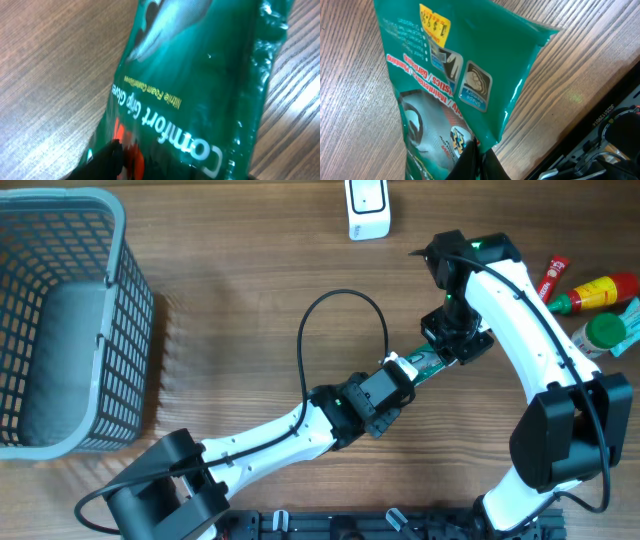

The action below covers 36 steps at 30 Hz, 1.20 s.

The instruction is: Scan the item barcode

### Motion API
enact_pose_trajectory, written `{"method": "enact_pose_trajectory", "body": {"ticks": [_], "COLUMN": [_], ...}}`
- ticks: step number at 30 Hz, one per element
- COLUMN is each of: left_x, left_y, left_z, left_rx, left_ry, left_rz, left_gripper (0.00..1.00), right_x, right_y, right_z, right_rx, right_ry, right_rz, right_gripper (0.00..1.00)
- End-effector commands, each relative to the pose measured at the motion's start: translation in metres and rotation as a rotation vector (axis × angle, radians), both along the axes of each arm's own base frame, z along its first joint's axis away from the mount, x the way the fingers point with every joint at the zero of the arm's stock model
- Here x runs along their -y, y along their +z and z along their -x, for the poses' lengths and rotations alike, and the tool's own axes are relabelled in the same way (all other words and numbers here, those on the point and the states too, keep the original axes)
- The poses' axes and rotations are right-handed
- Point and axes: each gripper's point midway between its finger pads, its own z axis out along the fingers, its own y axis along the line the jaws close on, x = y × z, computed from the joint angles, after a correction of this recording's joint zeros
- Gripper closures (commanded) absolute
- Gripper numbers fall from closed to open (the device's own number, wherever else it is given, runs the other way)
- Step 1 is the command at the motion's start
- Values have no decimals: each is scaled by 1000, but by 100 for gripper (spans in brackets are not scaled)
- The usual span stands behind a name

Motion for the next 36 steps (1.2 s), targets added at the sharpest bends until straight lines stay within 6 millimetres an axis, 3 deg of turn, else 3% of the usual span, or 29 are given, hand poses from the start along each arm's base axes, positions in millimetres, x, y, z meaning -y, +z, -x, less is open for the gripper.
{"method": "enact_pose_trajectory", "body": {"ticks": [1,4,6,7,9,12,13,17,19,21,23,25,30,36], "left_x": [-3,-4,-3,-3,-3,-18,-29,-66,-66,-67,-70,-73,-71,-71], "left_y": [-3,3,10,16,28,40,44,49,48,49,52,53,55,55], "left_z": [1,2,1,1,1,0,-3,-13,-11,-13,-17,-19,-18,-18], "left_rx": [-7,-4,6,14,29,29,22,-35,-100,-169,-215,-243,-265,-266], "left_ry": [10,13,13,13,13,32,52,124,77,69,78,89,90,93], "left_rz": [-18,-9,8,21,43,38,24,2,46,112,164,197,219,220], "left_gripper": [80,96,96,96,96,96,96,96,96,96,96,95,94,93], "right_x": [-1,-4,-11,-14,-16,-15,-11,-3,-3,-18,-40,-52,-44,-64], "right_y": [1,4,11,19,33,47,50,55,56,60,67,72,65,62], "right_z": [-3,-6,-13,-21,-33,-38,-37,-33,-32,-31,-32,-35,-60,-58], "right_rx": [1,2,18,46,105,162,171,171,173,206,247,247,282,277], "right_ry": [16,109,245,340,489,601,615,676,696,753,662,456,167,164], "right_rz": [-6,-57,-148,-200,-269,-341,-342,-353,-360,-453,-577,-635,-515,-519], "right_gripper": [91,72,67,59,28,18,10,7,6,3,0,0,0,0]}}
